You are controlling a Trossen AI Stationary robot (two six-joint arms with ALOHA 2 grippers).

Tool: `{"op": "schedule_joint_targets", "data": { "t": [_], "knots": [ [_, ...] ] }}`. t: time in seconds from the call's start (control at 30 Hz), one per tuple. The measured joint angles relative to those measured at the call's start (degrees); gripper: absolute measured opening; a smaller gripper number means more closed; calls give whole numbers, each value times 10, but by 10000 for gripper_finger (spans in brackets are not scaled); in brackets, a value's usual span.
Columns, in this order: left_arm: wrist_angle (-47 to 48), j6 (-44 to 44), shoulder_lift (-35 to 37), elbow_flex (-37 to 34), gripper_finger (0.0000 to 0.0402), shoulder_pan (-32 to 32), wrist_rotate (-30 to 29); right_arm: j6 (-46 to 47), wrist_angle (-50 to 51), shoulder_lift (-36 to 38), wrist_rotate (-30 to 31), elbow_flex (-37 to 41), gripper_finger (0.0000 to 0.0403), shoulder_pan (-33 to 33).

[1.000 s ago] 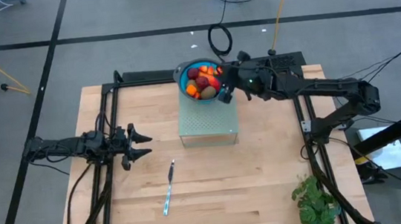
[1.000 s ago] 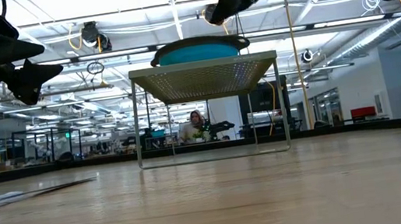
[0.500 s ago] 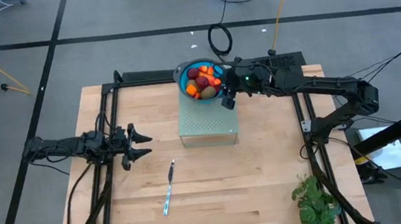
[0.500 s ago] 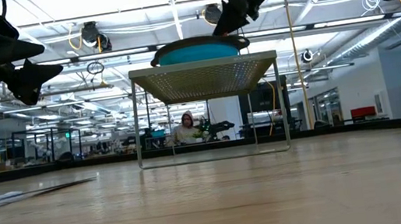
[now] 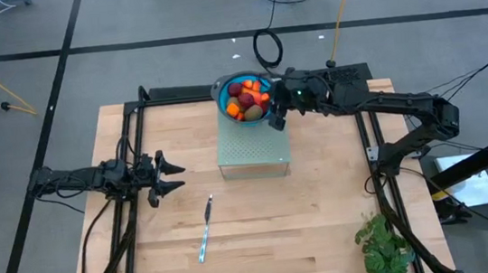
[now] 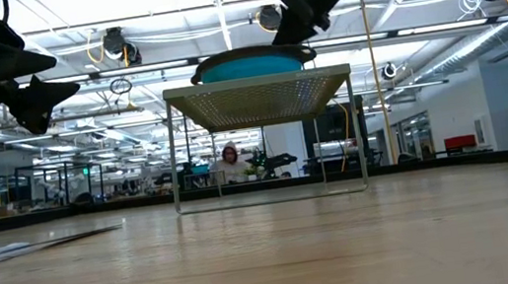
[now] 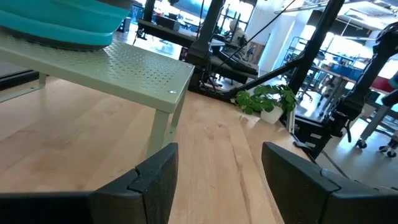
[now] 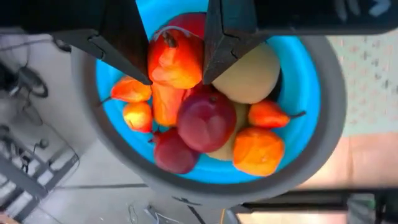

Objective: Pick & Place Fruit
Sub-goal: Put the Peach into the blue strainer bowl on the shelf

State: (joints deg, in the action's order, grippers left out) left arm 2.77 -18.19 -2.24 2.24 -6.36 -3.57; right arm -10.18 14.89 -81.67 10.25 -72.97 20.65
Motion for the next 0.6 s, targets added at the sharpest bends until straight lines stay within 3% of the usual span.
{"op": "schedule_joint_targets", "data": {
  "t": [0.2, 0.37, 0.6],
  "knots": [
    [0, -1, 0, 0, 232, 0, 0, 79, -5, 0, -4, 0, 123, 24],
    [0, -1, 0, 0, 232, 0, 0, 83, -5, 0, -45, 0, 123, 30],
    [0, -1, 0, 0, 232, 0, -16, 100, -9, 0, -45, 0, 123, 30]
  ]
}}
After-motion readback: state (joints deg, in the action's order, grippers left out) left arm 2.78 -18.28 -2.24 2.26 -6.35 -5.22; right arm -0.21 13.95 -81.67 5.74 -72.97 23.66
